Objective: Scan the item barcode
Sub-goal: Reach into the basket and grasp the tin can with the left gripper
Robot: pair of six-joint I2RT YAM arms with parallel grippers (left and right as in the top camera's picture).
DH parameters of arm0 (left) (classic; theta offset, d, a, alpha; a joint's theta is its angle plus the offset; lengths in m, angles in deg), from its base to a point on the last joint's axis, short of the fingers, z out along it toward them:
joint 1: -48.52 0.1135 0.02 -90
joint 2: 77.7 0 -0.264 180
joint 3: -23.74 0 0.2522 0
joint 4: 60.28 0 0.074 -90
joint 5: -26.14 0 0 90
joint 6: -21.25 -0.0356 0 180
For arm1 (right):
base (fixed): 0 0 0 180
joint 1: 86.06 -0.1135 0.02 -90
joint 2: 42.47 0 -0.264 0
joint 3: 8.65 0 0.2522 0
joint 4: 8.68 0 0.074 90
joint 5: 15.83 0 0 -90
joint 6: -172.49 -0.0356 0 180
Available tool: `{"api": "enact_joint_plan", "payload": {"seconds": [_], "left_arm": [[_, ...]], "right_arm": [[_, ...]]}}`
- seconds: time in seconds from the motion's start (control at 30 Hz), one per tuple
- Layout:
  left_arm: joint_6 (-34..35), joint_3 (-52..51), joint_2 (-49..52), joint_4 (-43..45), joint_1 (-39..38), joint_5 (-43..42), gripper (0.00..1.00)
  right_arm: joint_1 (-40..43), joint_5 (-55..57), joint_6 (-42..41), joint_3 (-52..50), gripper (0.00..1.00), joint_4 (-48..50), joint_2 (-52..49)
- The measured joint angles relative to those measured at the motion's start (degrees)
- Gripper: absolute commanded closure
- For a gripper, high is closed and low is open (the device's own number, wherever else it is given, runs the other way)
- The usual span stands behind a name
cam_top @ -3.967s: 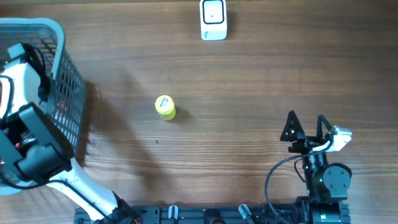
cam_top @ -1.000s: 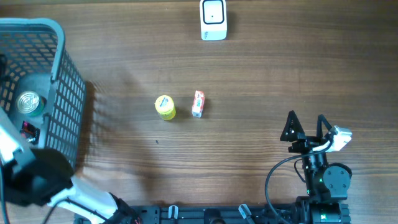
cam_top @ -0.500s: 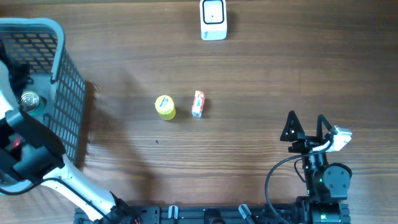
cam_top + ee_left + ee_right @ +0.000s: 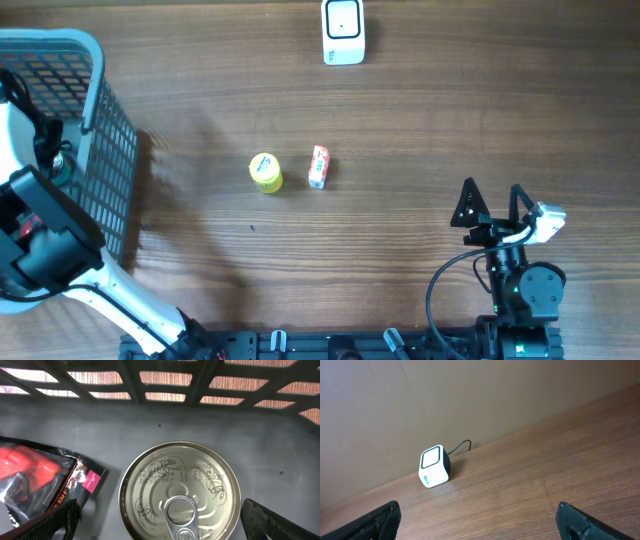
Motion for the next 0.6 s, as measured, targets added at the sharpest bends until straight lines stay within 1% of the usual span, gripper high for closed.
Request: {"api": "enact_joint_plan", "payload": {"seconds": [0.23, 0.33, 0.4, 0.43, 0.5, 0.6], "left_arm": [[0.0, -5.22, 0.0, 7.08, 0.0, 0.0, 0.0], [0.0, -6.08, 0.0, 8.7, 0.0, 0.0, 0.0], [0.0, -6.19, 0.0, 9.75, 0.0, -0.02, 0.14], [0.0, -6.21, 0.0, 10.14, 0.0, -0.02, 0.15], [-0.07, -6.25, 0.0, 10.99, 0.0, -0.02, 0.15], [-0.02, -6.29, 0.0, 11.74, 0.0, -0.02, 0.1]], "right_arm": [[0.0, 0.0, 0.0, 0.0, 0.0, 0.0, 0.0], [0.0, 0.0, 0.0, 0.0, 0.0, 0.0, 0.0], [0.0, 0.0, 0.0, 0.0, 0.0, 0.0, 0.0], [0.0, 0.0, 0.0, 0.0, 0.0, 0.0, 0.0], [0.0, 0.0, 0.0, 0.0, 0.0, 0.0, 0.0], [0.0, 0.0, 0.0, 0.0, 0.0, 0.0, 0.0]]}}
